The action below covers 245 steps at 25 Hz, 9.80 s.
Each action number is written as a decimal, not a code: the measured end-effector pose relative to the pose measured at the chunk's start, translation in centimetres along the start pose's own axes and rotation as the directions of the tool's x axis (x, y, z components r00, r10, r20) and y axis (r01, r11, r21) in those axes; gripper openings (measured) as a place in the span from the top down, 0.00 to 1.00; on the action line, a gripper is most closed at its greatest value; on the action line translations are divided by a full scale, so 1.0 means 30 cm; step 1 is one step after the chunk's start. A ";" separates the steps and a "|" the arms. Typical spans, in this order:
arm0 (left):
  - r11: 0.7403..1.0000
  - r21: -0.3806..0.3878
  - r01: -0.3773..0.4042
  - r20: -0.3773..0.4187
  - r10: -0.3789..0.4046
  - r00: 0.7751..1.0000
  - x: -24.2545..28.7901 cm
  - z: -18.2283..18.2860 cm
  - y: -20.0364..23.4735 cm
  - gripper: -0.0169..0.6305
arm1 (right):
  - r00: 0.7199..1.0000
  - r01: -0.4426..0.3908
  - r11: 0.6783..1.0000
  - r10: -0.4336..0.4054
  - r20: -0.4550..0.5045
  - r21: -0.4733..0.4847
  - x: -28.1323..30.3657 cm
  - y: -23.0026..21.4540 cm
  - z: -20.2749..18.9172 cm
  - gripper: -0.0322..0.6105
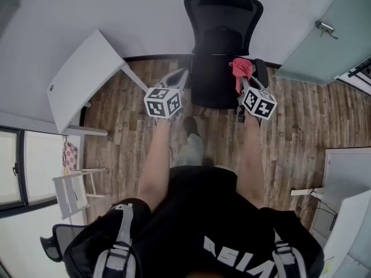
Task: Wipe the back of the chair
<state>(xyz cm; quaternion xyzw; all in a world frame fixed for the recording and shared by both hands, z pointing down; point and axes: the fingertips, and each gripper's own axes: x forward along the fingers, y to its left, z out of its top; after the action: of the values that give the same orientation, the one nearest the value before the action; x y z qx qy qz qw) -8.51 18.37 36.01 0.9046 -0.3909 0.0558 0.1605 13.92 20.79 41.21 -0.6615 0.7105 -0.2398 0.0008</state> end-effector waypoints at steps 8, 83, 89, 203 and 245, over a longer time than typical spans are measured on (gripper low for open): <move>0.999 -0.014 0.032 0.026 -0.032 0.999 0.243 0.140 0.194 0.94 | 1.000 0.017 1.000 -0.017 0.027 -0.020 0.293 0.019 0.178 0.84; 0.979 -0.044 -0.201 -0.016 0.200 0.980 1.310 0.509 0.977 0.94 | 0.956 -0.228 0.974 0.221 -0.195 -0.012 1.885 -0.006 0.563 0.84; 0.982 -0.044 -0.184 -0.026 0.183 0.983 1.375 0.495 0.934 0.94 | 0.967 -0.179 0.984 0.173 -0.186 -0.015 1.880 -0.094 0.593 0.84; 0.992 0.081 0.101 -0.074 -0.096 0.993 1.183 0.300 1.184 0.94 | 0.987 -0.160 0.981 0.155 -0.048 -0.111 1.772 0.341 0.327 0.85; 0.970 0.084 0.229 -0.081 -0.223 0.972 1.378 0.086 1.404 0.94 | 0.998 0.033 0.989 -0.040 -0.048 -0.142 2.235 0.161 0.030 0.84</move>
<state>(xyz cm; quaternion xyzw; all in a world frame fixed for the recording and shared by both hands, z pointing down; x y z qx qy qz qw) -10.64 -38.06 53.34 0.9472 -0.2764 0.0872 0.1375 1.29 -42.53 59.97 -0.6667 0.7132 -0.2055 -0.0684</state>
